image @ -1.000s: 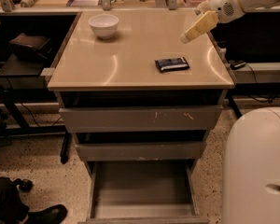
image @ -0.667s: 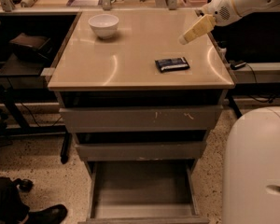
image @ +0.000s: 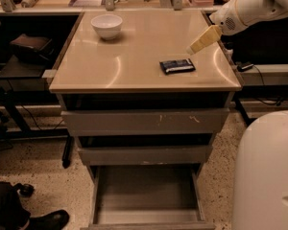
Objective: Place rxbar blueberry into bottom drawer
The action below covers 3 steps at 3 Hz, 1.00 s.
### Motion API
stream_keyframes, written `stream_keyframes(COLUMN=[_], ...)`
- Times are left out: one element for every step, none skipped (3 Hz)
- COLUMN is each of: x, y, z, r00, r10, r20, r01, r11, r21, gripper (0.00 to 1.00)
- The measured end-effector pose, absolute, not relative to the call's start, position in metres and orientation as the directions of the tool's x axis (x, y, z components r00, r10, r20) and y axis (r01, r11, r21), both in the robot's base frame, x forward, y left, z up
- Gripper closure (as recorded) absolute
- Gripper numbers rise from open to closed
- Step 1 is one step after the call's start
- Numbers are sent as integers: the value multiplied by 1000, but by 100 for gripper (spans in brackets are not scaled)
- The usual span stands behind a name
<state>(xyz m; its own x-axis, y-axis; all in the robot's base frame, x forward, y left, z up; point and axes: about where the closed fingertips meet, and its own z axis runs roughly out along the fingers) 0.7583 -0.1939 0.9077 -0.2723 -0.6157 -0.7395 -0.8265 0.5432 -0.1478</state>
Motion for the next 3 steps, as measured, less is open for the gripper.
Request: stream_keyframes(x=[760,756,745], y=[-185,-165,-146], z=[888,860,842], r00=[-291,-308,-314], r10=[-598,-549,-500], r20=[-747,-777,-807], r01=[-839,-864,-885], r11=[534,503,462], r21=[-101,-13,57], gripper=[0,0,0])
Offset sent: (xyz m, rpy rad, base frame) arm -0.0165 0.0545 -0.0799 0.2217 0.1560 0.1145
